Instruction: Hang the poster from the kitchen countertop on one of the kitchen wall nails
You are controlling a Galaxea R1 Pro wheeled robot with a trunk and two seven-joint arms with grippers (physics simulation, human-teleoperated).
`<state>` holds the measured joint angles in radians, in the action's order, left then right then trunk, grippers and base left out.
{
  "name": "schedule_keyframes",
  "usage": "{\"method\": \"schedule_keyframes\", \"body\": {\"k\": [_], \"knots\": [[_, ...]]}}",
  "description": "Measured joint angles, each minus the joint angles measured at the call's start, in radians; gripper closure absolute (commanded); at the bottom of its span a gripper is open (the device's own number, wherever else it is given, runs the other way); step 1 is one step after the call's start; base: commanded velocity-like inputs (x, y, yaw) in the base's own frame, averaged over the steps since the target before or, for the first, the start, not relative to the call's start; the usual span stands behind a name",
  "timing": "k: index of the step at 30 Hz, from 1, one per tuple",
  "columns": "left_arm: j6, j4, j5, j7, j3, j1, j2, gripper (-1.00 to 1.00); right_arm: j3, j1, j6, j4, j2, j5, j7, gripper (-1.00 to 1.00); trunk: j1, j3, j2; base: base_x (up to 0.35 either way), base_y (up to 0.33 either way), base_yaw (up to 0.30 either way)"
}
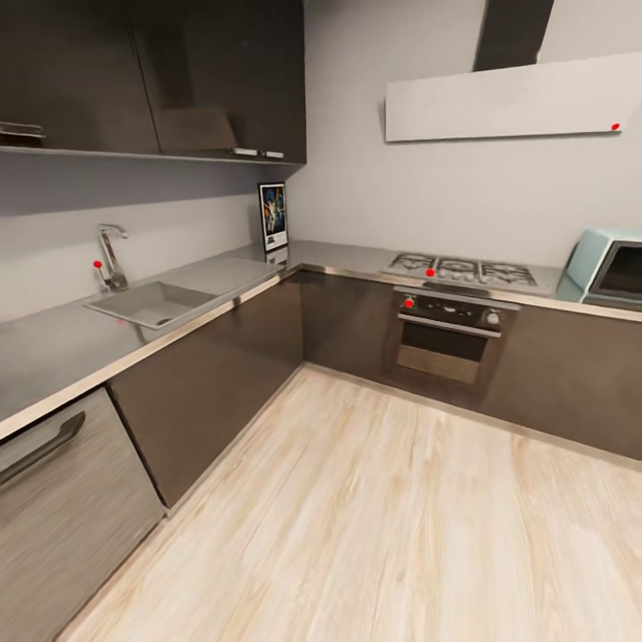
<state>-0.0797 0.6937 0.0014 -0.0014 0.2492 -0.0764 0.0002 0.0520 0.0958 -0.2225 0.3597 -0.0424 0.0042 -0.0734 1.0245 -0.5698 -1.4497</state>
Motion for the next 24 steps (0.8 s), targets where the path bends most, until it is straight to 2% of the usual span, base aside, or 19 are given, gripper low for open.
{"method": "schedule_keyframes", "body": {"k": [9, 24], "knots": [[0.000, 0.000, 0.000, 0.000, 0.000, 0.000, 0.000, -1.00, 0.001, 0.000, 0.002, -0.001, 0.000, 0.000, 0.003, -1.00, 0.000, -0.002, 0.000, 0.298, -0.193, 0.066], [0.000, 0.000, 0.000, -0.001, -0.001, 0.000, 0.000, -1.00, -0.001, 0.000, -0.001, 0.000, 0.000, 0.000, 0.001, -1.00, 0.000, -0.016, 0.000, 0.285, -0.205, 0.210]]}}
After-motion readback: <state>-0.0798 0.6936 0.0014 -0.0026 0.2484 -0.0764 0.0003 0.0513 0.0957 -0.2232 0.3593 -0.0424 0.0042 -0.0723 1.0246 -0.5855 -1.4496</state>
